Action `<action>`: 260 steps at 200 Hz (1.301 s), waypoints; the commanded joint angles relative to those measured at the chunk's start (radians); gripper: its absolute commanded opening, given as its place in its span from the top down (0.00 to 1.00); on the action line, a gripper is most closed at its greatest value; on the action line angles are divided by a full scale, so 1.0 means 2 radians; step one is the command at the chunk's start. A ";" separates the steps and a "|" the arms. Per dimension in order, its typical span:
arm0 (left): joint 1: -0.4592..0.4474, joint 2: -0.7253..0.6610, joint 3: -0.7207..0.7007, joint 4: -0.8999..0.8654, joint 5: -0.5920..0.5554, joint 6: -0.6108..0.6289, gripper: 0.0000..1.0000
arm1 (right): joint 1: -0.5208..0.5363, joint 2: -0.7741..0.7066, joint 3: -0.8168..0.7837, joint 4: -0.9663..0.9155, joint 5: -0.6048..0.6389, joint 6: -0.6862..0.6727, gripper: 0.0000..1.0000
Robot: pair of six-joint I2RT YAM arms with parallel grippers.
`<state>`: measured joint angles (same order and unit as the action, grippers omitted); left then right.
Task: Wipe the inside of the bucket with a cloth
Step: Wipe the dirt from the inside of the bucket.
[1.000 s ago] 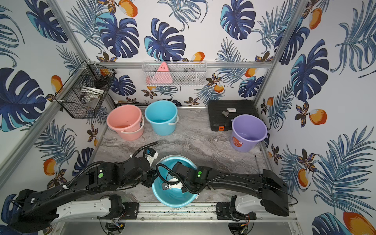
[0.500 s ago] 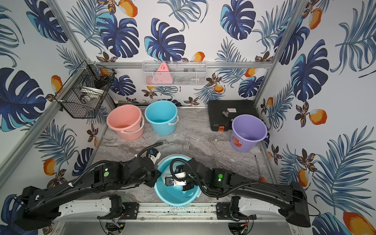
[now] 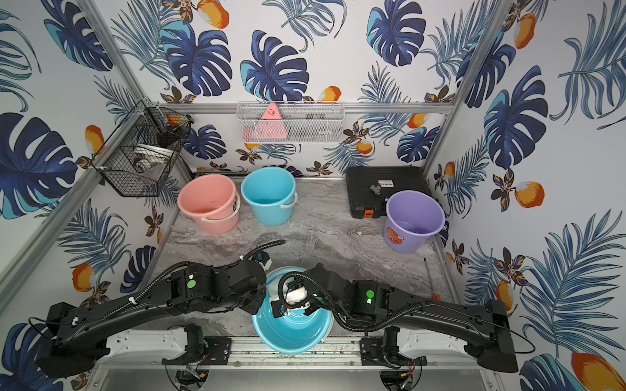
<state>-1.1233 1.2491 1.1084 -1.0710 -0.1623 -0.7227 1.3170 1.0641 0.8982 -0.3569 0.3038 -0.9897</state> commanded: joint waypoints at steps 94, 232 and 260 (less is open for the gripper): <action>0.043 -0.022 0.009 0.024 0.060 0.044 1.00 | -0.045 0.127 -0.100 0.205 -0.011 -0.021 1.00; 0.108 -0.006 -0.048 0.072 0.074 0.071 1.00 | -0.060 0.154 -0.081 0.202 -0.053 0.012 1.00; 0.112 -0.004 -0.049 0.066 0.070 0.079 1.00 | -0.058 0.112 -0.059 0.156 -0.045 0.007 1.00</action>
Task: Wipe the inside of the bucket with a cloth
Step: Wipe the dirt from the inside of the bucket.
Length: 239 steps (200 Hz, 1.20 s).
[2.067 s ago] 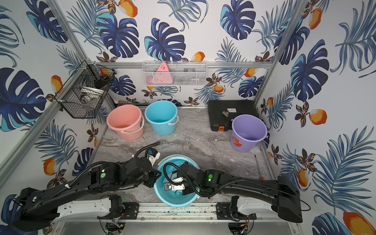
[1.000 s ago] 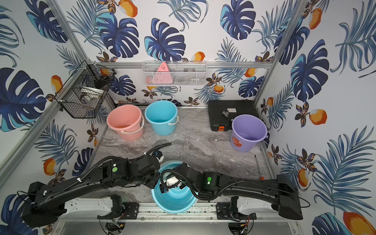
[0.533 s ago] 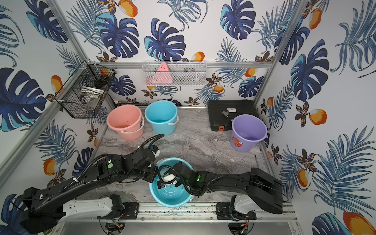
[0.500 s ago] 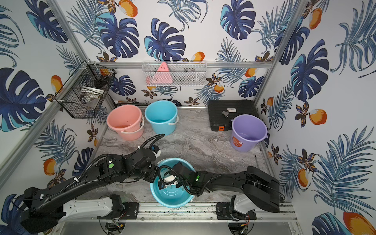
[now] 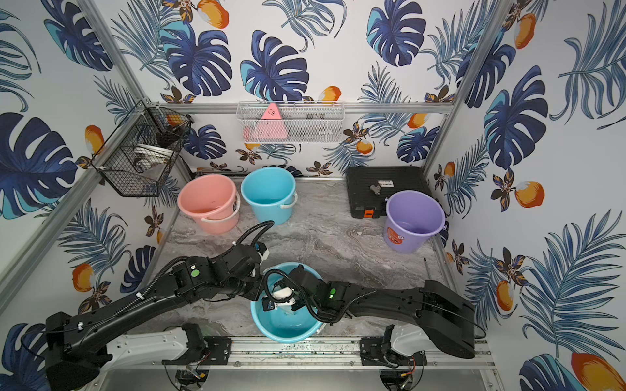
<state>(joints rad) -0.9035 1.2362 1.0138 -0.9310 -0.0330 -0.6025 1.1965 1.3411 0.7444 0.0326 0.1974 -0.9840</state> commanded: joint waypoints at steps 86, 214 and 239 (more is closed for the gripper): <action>0.005 -0.011 -0.002 -0.006 0.009 0.021 1.00 | 0.029 -0.088 0.102 -0.186 0.102 -0.070 1.00; 0.004 -0.016 0.008 -0.008 0.014 0.019 1.00 | 0.032 0.053 0.067 -0.200 0.082 -0.146 1.00; 0.004 -0.020 0.008 -0.009 0.012 0.018 1.00 | 0.022 0.089 0.062 -0.185 0.045 -0.131 1.00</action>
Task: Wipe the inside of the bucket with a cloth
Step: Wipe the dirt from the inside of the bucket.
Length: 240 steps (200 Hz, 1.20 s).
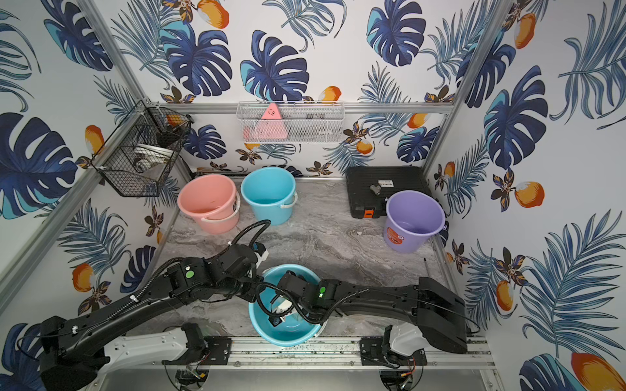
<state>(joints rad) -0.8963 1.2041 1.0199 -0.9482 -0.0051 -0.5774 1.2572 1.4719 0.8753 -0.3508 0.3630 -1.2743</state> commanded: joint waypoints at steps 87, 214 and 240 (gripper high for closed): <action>0.001 -0.015 0.005 -0.003 -0.020 0.000 1.00 | -0.043 0.047 0.014 -0.010 -0.126 0.083 1.00; 0.001 -0.012 0.006 -0.003 -0.034 -0.001 1.00 | -0.042 -0.112 0.206 -0.347 -0.147 0.145 1.00; 0.000 -0.012 0.005 -0.001 -0.034 -0.002 1.00 | -0.036 -0.099 0.241 -0.395 -0.143 0.159 1.00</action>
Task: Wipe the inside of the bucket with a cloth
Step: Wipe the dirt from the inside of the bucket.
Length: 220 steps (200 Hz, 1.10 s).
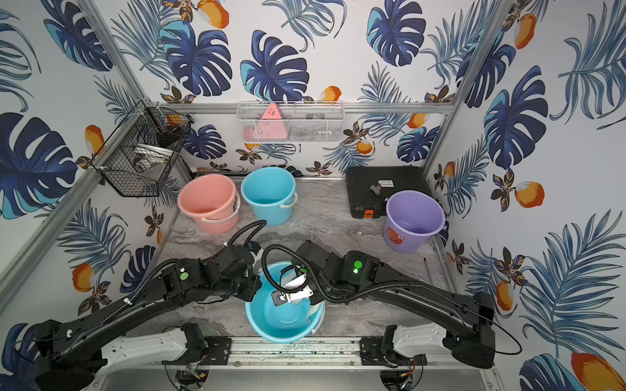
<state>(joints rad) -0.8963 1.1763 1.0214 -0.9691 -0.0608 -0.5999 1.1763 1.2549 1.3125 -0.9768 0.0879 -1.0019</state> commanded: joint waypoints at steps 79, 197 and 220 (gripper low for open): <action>0.001 0.000 0.007 0.008 -0.007 0.008 1.00 | 0.017 0.113 0.029 -0.101 0.001 0.020 1.00; 0.001 -0.007 0.006 0.007 -0.006 0.003 1.00 | 0.016 0.243 -0.041 0.009 -0.075 0.027 1.00; 0.001 -0.009 0.004 0.010 -0.005 0.001 1.00 | 0.014 0.263 -0.041 0.019 -0.079 0.034 1.00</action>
<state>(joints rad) -0.8917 1.1637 1.0260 -0.9848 -0.0750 -0.6083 1.2102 1.7393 1.2385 -0.9195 -0.0372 -0.9512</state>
